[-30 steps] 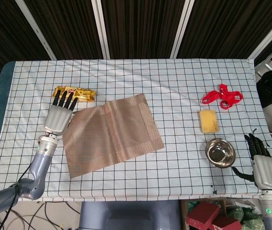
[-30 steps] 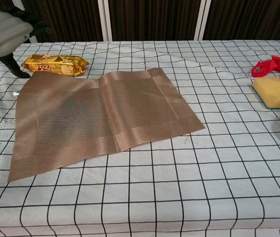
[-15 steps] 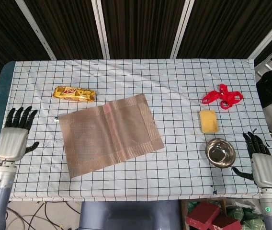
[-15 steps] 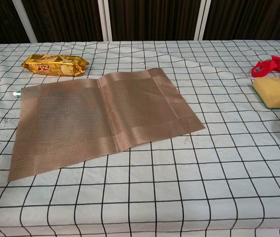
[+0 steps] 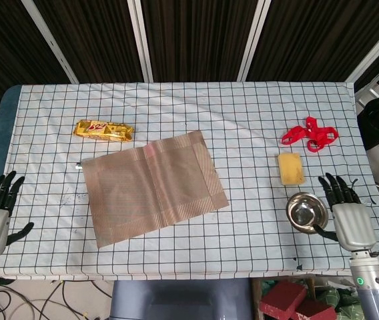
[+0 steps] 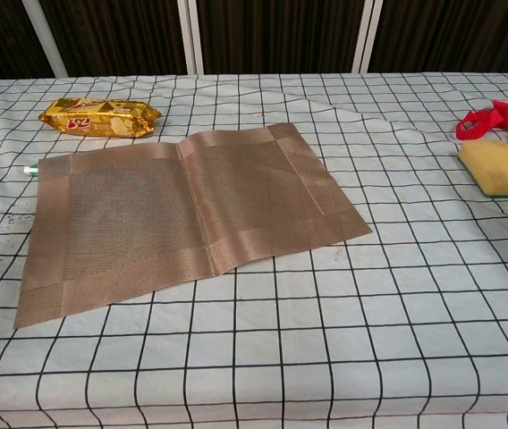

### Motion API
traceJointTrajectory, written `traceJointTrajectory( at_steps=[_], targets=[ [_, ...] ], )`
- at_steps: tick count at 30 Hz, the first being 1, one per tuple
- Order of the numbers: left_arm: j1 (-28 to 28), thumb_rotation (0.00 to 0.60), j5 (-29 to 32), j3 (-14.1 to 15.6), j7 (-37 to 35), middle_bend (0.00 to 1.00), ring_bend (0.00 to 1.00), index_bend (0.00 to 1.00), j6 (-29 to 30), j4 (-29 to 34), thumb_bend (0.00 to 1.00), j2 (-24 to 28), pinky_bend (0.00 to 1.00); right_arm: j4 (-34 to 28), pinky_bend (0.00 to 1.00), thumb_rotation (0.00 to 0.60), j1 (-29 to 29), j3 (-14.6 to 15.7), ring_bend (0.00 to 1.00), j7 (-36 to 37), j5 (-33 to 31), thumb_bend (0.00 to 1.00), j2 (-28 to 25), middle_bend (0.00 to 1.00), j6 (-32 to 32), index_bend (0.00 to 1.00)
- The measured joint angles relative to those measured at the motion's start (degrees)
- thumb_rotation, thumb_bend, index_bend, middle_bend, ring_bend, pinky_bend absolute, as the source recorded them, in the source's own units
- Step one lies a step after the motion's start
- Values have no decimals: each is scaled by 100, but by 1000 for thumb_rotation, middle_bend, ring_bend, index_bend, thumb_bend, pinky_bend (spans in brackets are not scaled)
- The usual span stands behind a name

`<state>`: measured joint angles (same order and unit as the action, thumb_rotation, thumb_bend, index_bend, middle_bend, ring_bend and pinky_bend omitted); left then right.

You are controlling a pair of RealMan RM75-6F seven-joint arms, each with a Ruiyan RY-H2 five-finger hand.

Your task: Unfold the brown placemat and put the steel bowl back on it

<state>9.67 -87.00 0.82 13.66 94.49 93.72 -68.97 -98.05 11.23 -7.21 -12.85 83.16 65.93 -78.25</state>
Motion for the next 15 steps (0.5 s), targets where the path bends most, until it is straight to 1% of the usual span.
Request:
traceJointTrajectory(
  at_steps=[4, 8, 12, 15],
  targets=[
    [-7, 600, 5, -82, -158, 0, 0, 0, -75, -83, 16, -25, 0, -31, 176, 600, 412, -56, 0, -236, 120, 0, -1, 23, 471, 85],
    [-22, 600, 25, -149, -263, 0, 0, 0, -138, -118, 16, -24, 0, -33, 176, 600, 868, -155, 0, -657, 144, 0, 116, 23, 939, 96],
    [-32, 600, 32, -198, -328, 0, 0, 0, -199, -151, 16, -25, 0, 55, 176, 600, 1310, -262, 0, -998, 43, 0, 382, 23, 1419, 102],
    [-34, 600, 10, -233, -368, 0, 0, 0, -216, -188, 16, -44, 0, 185, 176, 600, 1560, -328, 0, -1152, -134, 0, 639, 23, 1667, 103]
  ],
)
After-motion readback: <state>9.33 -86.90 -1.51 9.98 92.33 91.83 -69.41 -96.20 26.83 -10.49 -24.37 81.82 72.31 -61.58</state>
